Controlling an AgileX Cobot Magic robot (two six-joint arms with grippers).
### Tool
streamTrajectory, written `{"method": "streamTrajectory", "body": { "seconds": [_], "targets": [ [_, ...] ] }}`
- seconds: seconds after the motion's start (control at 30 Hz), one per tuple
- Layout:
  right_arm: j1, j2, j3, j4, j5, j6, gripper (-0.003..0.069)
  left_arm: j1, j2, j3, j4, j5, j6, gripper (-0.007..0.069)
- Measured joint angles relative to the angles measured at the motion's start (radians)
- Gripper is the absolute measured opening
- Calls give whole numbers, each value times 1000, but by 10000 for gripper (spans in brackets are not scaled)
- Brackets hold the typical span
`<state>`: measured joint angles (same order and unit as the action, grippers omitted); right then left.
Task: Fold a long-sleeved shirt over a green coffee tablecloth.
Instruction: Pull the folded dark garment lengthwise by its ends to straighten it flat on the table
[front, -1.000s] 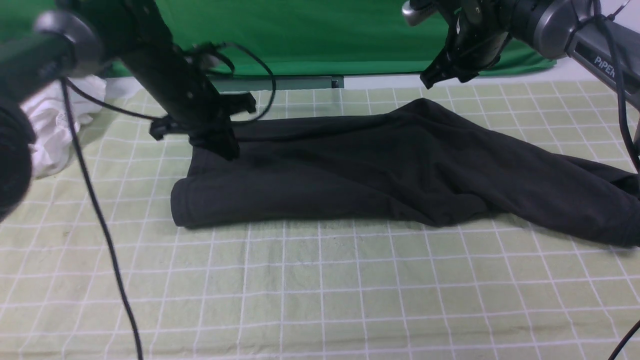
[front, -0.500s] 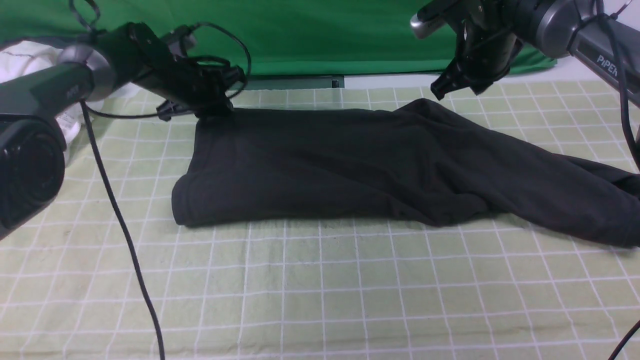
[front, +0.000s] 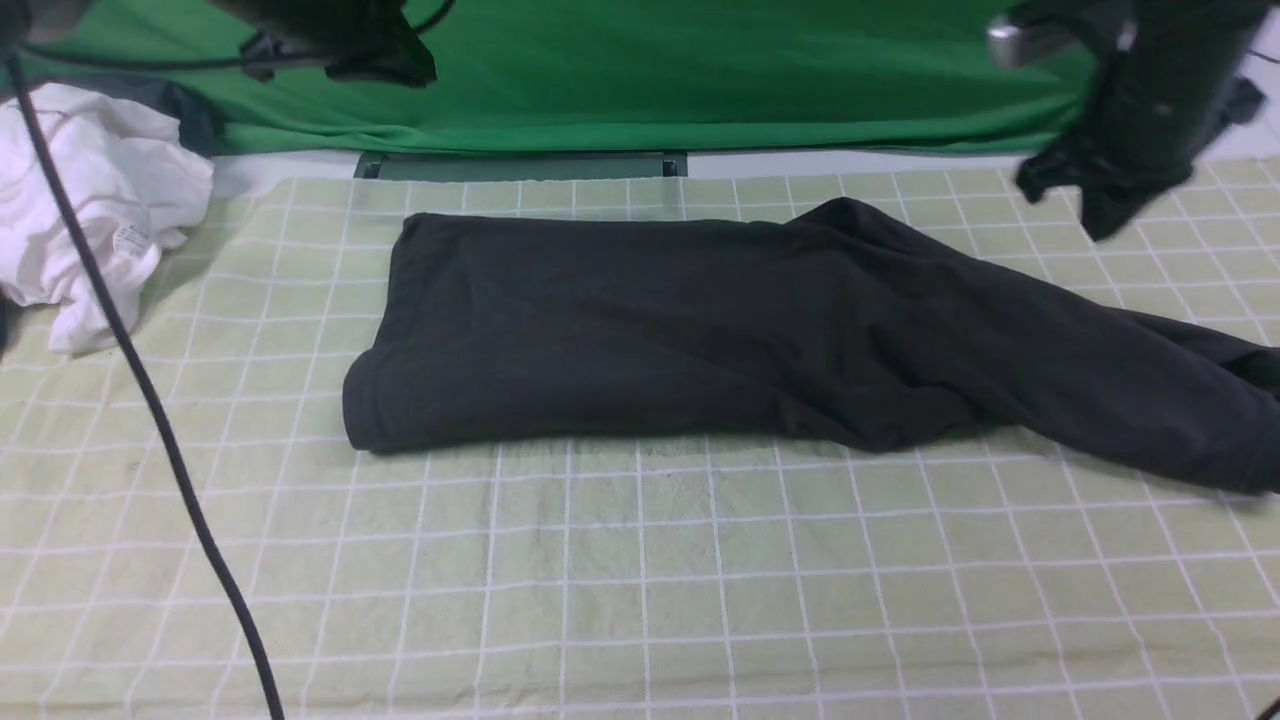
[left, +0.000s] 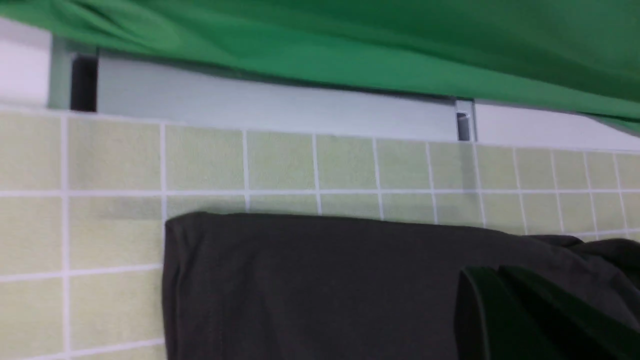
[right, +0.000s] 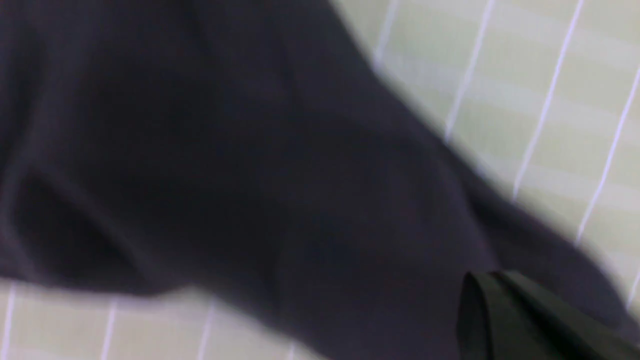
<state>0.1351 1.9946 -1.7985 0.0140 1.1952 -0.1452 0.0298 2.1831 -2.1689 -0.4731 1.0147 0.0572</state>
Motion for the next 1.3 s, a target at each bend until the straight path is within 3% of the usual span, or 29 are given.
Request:
{"method": "streamTrajectory", "body": {
  "seconds": [0.23,0.33,0.47,0.63,0.93,1.0,1.13,1.3],
  "targets": [
    [-180,-90,253,113,-98,-20,31,0,-11,-2,24,53,5,15],
    [-233,-80,320,119,-114,-22,117,0,-10,-2,27,55,5,15],
    [-280,-58,372,126,-109,-62,295,0,-8,-2,28,54,5,15],
    [-297,-36,375,126,-97,-71,360,0,-7,-2,20,54,5,15],
    [-297,20,375,126,-85,-83,352,0,0,-2,2,54,5,15],
    [-297,34,375,126,-87,-96,287,0,0,-2,2,55,5,15],
    [-307,37,336,127,-70,-125,52,0,0,-2,2,84,6,15],
    [-337,31,199,86,-5,-129,27,0,1,-2,3,133,12,15]
  ]
}}
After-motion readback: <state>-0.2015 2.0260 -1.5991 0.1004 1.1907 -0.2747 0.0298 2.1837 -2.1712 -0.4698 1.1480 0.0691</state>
